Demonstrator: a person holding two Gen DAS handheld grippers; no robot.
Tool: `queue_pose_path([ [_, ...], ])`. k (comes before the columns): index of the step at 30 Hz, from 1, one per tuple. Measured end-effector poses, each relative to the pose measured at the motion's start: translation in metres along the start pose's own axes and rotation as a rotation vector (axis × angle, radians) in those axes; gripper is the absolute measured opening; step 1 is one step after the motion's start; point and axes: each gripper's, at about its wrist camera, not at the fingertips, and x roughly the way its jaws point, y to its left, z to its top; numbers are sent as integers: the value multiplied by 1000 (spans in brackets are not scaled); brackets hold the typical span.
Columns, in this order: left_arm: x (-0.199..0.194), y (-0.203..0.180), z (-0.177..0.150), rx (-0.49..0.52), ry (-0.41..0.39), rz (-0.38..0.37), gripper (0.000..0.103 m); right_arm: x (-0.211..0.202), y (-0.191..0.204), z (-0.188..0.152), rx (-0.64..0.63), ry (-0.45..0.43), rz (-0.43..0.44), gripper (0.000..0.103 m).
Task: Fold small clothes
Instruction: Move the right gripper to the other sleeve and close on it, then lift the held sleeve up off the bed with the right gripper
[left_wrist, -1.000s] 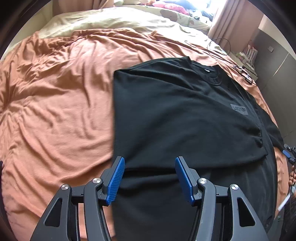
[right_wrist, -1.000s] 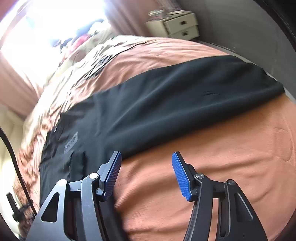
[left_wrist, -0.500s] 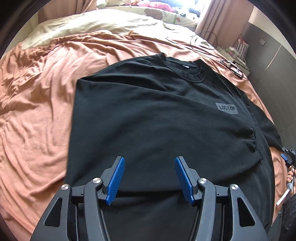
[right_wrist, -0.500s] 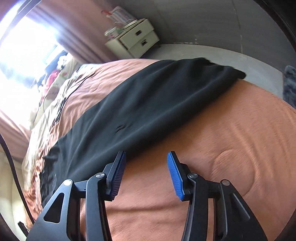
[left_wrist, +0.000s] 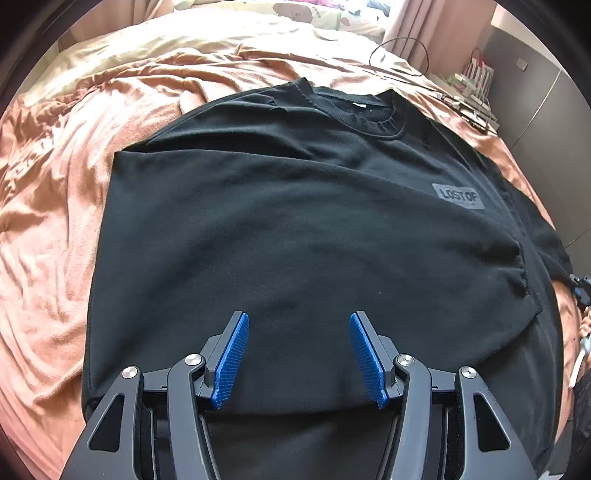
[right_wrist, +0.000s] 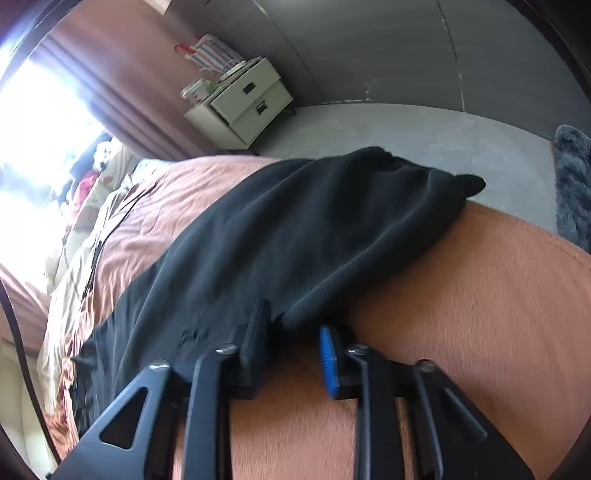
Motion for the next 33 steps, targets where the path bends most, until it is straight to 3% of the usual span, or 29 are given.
queue_pose_path([
  [9,2,7,2,-18,0,-11,59,-35,49,4,-94,-49,51,5],
  [17,-7,11,2,-26,-15,-35,59,-81,134,-6,-226,-84,155,5],
  [25,-24,28,0,-55,-35,-36,59,-102,214,-26,-324,-43,306,5],
  [33,-44,55,-8,-74,-59,-9,59,-118,286,-52,-430,-13,380,5],
])
